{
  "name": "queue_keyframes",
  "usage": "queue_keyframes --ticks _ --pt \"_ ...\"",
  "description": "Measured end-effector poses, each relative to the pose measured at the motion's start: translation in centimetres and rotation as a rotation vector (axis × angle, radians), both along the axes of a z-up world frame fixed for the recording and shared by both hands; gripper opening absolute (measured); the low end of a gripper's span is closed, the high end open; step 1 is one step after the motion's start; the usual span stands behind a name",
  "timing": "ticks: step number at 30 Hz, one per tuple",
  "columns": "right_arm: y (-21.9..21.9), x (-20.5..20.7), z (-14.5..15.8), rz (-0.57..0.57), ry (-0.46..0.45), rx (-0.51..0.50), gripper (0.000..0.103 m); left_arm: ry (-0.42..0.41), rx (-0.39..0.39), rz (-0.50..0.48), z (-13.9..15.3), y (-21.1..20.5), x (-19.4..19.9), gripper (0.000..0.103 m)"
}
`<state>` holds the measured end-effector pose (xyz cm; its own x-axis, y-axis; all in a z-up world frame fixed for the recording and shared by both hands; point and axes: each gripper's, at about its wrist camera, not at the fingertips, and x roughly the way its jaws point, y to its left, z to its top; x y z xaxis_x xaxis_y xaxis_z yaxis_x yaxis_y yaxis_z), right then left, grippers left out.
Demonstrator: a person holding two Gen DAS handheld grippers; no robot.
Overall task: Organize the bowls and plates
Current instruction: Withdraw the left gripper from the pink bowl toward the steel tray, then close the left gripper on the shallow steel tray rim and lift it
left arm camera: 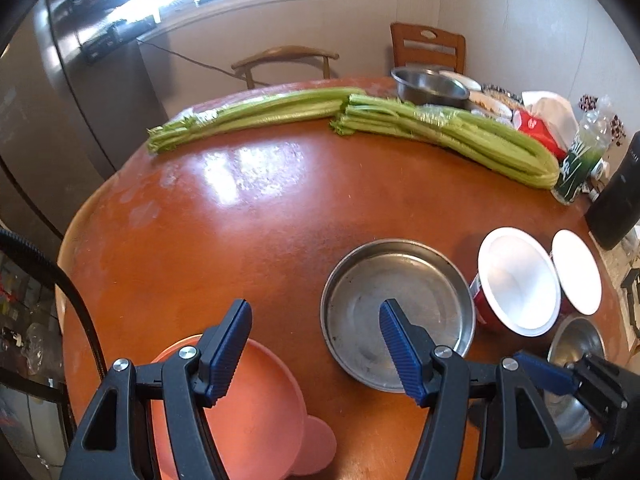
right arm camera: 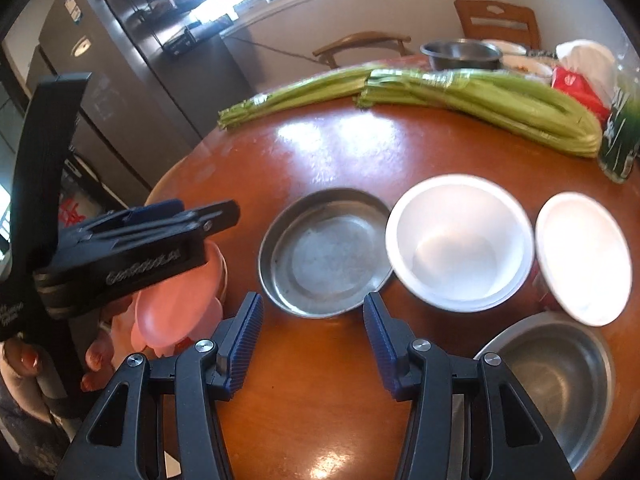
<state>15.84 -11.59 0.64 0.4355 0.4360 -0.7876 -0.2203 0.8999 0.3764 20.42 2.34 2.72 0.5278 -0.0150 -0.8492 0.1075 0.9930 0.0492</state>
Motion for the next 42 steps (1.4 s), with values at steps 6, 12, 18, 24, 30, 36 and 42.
queue_keyframes --ticks 6,12,18,24,30,36,42 --pt "0.2 1.0 -1.9 -0.050 0.040 -0.023 0.054 0.058 0.006 -0.014 -2.3 -0.3 1.8 0.066" --pt "0.2 1.9 -3.3 -0.076 0.070 -0.030 0.054 0.076 0.005 -0.035 -3.6 -0.6 3.0 0.066" --pt "0.2 2.7 -4.1 -0.096 0.093 -0.037 0.054 0.086 0.013 -0.070 -4.7 -1.2 3.7 0.066" --pt "0.4 3.4 -5.1 -0.116 0.117 -0.055 0.054 0.102 0.013 -0.072 -5.8 -1.4 4.3 0.066" --pt "0.8 3.7 -5.6 -0.120 0.125 -0.077 0.054 0.119 0.015 -0.078 -6.7 -1.7 4.6 0.066" --pt "1.3 4.5 -5.6 -0.120 0.104 -0.100 0.054 0.141 0.015 -0.084 -7.6 -1.9 4.8 0.065" --pt "2.1 4.5 -5.7 -0.089 0.078 -0.114 0.053 0.174 -0.007 -0.111 -8.3 -2.5 4.6 0.061"
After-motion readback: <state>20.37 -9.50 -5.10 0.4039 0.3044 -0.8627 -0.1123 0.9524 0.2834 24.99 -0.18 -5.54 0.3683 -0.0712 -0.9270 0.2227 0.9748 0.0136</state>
